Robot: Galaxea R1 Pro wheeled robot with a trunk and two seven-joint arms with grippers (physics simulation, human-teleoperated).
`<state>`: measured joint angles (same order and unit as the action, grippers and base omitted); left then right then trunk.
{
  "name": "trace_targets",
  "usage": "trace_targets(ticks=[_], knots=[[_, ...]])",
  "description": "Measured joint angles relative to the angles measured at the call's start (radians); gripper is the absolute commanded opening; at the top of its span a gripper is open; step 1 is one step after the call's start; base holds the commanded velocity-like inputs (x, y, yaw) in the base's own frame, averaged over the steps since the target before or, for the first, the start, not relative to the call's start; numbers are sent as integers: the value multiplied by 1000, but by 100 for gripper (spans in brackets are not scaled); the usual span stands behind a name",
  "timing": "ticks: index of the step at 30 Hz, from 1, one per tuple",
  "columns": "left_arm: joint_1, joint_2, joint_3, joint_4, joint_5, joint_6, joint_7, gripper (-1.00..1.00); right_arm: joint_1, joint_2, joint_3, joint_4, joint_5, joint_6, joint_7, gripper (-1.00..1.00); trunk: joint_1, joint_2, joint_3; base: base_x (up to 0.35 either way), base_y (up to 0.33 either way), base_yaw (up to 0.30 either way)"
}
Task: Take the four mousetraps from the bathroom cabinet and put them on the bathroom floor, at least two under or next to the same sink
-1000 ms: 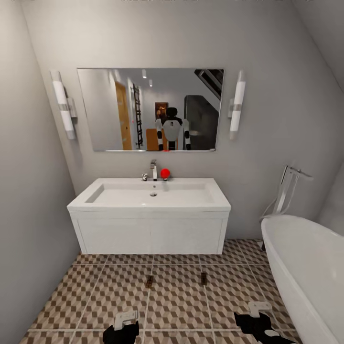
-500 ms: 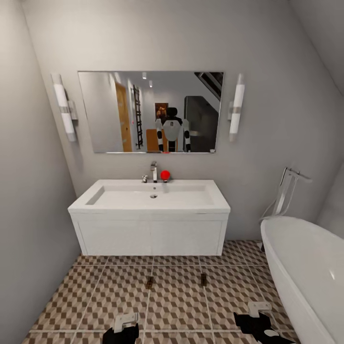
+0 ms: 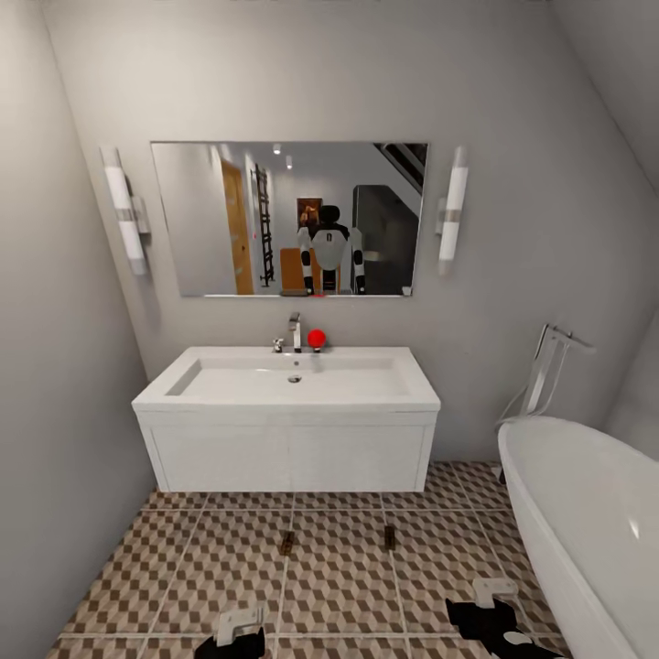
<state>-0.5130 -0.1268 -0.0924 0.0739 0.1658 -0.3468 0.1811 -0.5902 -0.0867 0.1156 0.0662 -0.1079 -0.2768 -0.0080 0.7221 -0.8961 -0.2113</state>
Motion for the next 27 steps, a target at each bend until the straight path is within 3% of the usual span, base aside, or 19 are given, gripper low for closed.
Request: trace_targets(ticks=[27], knots=[[6, 0, 0, 0, 0, -2, 2, 100, 0, 2, 0, 0, 0, 1, 0, 100, -104, 189, 85, 0, 0, 0]])
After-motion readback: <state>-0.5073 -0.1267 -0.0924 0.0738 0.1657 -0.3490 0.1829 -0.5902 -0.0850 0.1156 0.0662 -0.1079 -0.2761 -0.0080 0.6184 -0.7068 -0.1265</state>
